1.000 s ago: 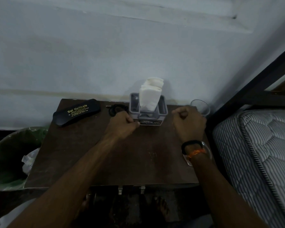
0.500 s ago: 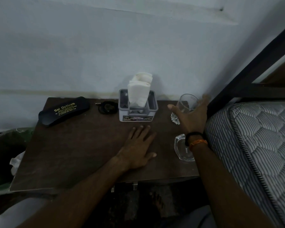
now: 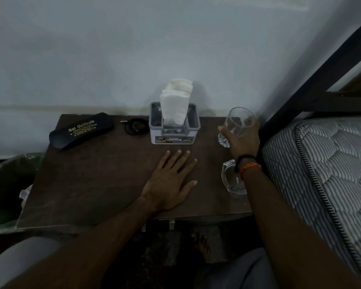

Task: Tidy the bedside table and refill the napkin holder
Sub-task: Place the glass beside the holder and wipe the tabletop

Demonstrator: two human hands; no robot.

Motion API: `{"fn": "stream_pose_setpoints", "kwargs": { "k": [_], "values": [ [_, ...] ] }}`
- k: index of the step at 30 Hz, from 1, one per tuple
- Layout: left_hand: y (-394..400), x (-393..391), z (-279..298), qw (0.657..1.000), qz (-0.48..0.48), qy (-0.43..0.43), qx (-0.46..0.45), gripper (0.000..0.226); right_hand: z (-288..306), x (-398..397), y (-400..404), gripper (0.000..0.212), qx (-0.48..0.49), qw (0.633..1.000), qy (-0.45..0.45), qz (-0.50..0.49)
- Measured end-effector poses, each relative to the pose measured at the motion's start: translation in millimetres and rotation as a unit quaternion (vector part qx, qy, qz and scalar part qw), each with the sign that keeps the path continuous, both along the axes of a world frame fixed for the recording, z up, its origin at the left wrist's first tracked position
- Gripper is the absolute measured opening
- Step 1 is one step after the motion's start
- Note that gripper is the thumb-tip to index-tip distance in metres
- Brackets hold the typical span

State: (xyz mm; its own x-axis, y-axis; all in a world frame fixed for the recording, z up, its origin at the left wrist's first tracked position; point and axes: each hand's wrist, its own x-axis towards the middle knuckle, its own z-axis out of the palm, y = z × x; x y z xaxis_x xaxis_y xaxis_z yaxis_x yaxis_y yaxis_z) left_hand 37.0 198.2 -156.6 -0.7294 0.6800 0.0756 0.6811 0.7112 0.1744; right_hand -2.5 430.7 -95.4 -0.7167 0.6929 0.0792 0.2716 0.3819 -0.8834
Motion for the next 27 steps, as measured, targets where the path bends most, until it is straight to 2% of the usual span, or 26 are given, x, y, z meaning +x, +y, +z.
{"fn": "stream_pose_setpoints", "kwargs": {
  "k": [4, 14, 27],
  "values": [
    [0.2, -1.5, -2.9, 1.0, 0.012, -0.003, 0.012, 0.061, 2.9, 0.3, -1.3, 0.074, 0.032, 0.999, -0.025, -0.023],
    [1.1, -1.3, -0.4, 1.0, 0.017, -0.002, -0.002, 0.062, 46.0, 37.8, 6.9, 0.077, 0.088, 0.995, 0.017, -0.034],
    [2.6, -0.7, -0.2, 1.0, 0.026, 0.006, -0.003, 0.064, 34.0, 99.9, 3.2, 0.073, 0.104, 0.992, -0.074, 0.022]
  ]
}}
